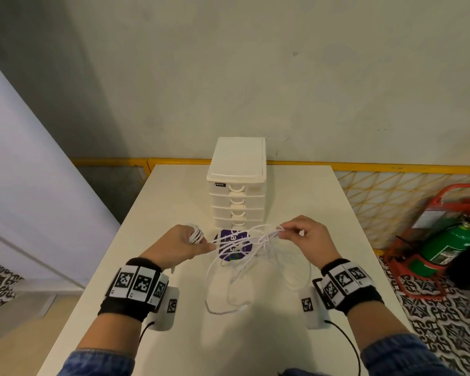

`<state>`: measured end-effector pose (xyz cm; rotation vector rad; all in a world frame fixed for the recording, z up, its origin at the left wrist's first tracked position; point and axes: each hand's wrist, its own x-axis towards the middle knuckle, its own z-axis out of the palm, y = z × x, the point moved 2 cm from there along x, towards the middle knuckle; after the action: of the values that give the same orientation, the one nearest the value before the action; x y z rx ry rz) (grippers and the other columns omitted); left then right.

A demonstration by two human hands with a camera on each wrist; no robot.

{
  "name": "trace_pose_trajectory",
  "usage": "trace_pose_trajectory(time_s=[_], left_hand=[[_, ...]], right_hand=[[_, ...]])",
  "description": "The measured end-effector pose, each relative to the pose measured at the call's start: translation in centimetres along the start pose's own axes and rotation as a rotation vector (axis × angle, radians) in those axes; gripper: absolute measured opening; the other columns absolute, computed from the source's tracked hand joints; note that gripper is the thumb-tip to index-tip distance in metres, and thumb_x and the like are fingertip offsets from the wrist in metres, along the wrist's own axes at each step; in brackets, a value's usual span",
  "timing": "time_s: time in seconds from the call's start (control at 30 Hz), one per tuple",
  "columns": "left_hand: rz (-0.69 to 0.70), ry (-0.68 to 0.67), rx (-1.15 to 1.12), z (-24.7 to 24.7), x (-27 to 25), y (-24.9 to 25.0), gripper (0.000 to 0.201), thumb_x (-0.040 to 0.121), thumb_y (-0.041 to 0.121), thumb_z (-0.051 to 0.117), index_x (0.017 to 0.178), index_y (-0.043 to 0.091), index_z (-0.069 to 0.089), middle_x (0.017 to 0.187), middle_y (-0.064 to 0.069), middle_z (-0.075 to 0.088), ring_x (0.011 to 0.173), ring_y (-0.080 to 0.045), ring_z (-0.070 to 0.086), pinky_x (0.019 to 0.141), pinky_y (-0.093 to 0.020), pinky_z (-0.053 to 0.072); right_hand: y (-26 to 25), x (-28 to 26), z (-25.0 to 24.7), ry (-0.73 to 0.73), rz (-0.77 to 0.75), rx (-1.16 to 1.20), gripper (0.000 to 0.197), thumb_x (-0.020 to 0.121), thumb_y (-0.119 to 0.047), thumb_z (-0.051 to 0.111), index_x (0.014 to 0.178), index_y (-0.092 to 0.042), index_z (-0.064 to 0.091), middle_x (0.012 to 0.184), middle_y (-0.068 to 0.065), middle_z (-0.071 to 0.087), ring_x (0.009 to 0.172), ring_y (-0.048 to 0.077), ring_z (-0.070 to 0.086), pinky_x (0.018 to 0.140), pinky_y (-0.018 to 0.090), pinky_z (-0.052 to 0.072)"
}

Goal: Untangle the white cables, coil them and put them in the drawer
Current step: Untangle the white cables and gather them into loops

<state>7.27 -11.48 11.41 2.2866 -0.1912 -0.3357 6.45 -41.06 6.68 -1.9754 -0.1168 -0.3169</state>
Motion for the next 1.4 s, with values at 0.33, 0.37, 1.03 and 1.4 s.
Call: trace_pose_trajectory(time_s=[0.33, 0.37, 1.03, 1.4], left_hand=[[0.197, 0.319, 0.138, 1.5, 0.3, 2.2, 0.052, 0.089, 0.035, 0.063, 0.054, 0.015, 0.030, 0.053, -0.001, 0.030, 0.050, -0.016, 0.031, 0.054, -0.033, 0.025], [0.214, 0.301, 0.205, 2.2, 0.3, 2.8, 0.054, 0.090, 0.037, 0.061, 0.054, 0.016, 0.028, 0.053, 0.000, 0.028, 0.049, -0.014, 0.030, 0.055, -0.033, 0.022], [0.254, 0.372, 0.003, 1.5, 0.8, 1.1, 0.057, 0.083, 0.041, 0.070, 0.056, 0.014, 0.028, 0.056, -0.002, 0.027, 0.051, -0.017, 0.028, 0.054, -0.034, 0.027], [0.312, 0.369, 0.033, 3.0, 0.2, 3.0, 0.058, 0.085, 0.038, 0.068, 0.056, 0.018, 0.022, 0.054, 0.001, 0.020, 0.049, -0.016, 0.022, 0.052, -0.031, 0.020]], right_hand=[[-1.3, -0.1, 1.5, 0.091, 0.000, -0.150, 0.002, 0.081, -0.022, 0.071, 0.079, -0.021, 0.072, 0.078, -0.012, 0.070, 0.077, 0.001, 0.062, 0.072, 0.009, 0.045], [-1.7, -0.2, 2.1, 0.055, -0.012, -0.174, 0.005, 0.083, -0.024, 0.068, 0.081, -0.020, 0.071, 0.079, -0.011, 0.069, 0.077, 0.002, 0.062, 0.072, 0.011, 0.046], [0.8, -0.5, -1.5, 0.256, 0.206, -0.081, 0.019, 0.091, -0.010, 0.051, 0.085, -0.022, 0.065, 0.076, -0.005, 0.065, 0.073, -0.002, 0.058, 0.070, 0.017, 0.038], [-4.2, 0.5, 2.3, -0.227, -0.094, -0.206, 0.033, 0.098, -0.016, 0.043, 0.126, -0.028, 0.056, 0.127, -0.008, 0.058, 0.116, 0.003, 0.051, 0.100, 0.020, 0.038]])
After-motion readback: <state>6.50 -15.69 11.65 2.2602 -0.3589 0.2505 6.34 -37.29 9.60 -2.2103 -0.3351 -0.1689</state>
